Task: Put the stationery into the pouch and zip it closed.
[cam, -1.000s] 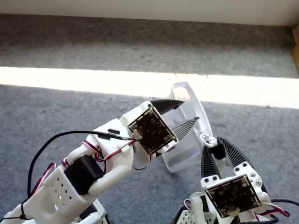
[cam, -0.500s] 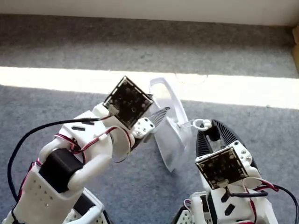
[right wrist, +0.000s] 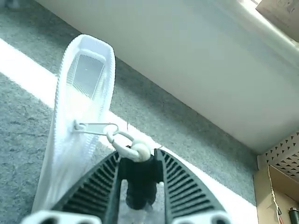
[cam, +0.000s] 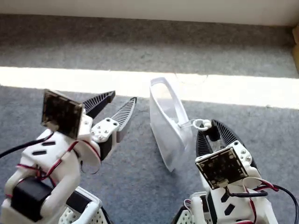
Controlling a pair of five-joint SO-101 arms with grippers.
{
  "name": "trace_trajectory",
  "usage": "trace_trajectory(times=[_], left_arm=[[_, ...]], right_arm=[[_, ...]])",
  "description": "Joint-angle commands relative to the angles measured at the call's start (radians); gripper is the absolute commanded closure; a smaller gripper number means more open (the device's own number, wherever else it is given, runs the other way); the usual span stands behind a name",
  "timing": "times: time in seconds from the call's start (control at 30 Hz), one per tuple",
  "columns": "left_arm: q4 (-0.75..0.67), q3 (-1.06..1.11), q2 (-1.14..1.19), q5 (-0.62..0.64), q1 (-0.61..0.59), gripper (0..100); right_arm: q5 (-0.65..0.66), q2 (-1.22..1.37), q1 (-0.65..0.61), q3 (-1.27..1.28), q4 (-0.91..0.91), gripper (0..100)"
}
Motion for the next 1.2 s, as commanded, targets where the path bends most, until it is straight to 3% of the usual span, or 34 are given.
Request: trace_trajectory(times=[0.0, 0.2, 0.43, 0.6, 0.8, 0.93, 1.17], left_arm=[[-0.104, 0.087, 0.021, 0.011, -0.015, 84], [-0.338, 0.191, 0.166, 0.011, -0.008, 84], [-0.506, 0.058, 0.464, -0.043, 0.067, 84], [-0.506, -0.084, 0.633, -0.109, 0.206, 84], [-0.506, -0.130, 0.674, -0.209, 0.343, 84], [-0.486, -0.131, 0.638, -0.233, 0.354, 84], [-0.242, -0.122, 0.366, -0.236, 0.338, 84]], right_arm=[[0.011, 0.007, 0.010, -0.012, -0.024, 99.4], [0.005, 0.001, 0.010, -0.005, 0.007, 99.4], [-0.106, 0.001, 0.007, -0.004, 0.021, 99.4], [-0.157, 0.001, 0.005, -0.004, 0.053, 99.4], [-0.158, -0.001, 0.010, -0.004, 0.104, 99.4], [-0.157, -0.033, 0.012, -0.004, 0.105, 99.4], [-0.150, -0.120, 0.012, 0.021, 0.101, 99.4]])
